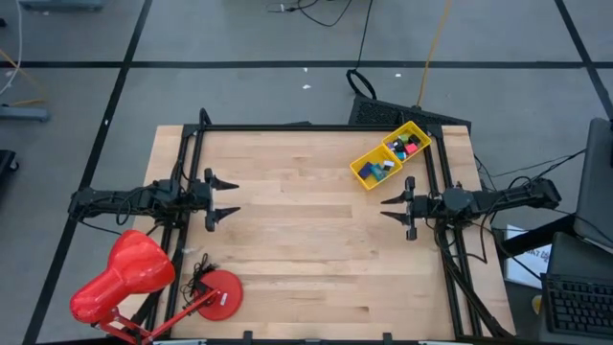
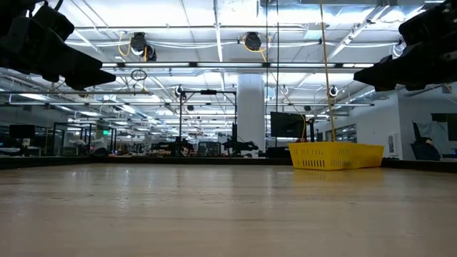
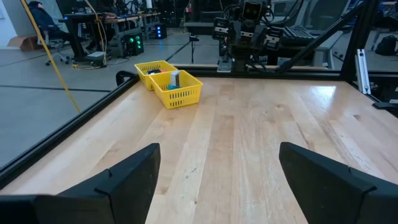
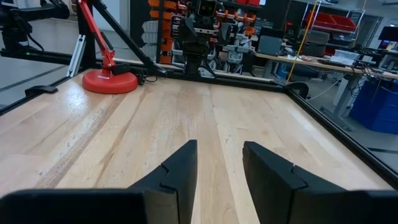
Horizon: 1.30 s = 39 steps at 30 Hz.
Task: Pick & Place Office items
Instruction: Return to Home Position
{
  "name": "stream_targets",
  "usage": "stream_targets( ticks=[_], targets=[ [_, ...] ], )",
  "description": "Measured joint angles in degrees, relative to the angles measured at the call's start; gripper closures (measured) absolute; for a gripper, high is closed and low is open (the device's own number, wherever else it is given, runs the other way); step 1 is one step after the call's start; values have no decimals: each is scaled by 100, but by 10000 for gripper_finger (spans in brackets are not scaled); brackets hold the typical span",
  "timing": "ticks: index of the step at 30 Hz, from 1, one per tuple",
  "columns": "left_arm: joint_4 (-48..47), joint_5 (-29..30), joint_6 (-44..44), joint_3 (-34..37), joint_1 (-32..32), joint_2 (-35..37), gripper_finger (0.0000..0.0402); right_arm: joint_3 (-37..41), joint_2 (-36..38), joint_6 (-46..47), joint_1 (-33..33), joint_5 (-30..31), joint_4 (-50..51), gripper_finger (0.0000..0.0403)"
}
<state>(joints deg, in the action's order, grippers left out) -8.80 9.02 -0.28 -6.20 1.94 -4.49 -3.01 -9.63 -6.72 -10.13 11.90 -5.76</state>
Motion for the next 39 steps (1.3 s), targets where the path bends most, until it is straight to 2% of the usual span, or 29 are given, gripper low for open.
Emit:
stream_targets(
  ticks=[14,30,39],
  targets=[
    [0,-2,0,0,1,0,101,0,2,0,2,0,0,284],
    [0,0,0,0,2,0,70,0,0,2,0,0,-2,282],
    [-2,0,0,0,2,0,82,0,0,0,2,0,0,285]
  ],
)
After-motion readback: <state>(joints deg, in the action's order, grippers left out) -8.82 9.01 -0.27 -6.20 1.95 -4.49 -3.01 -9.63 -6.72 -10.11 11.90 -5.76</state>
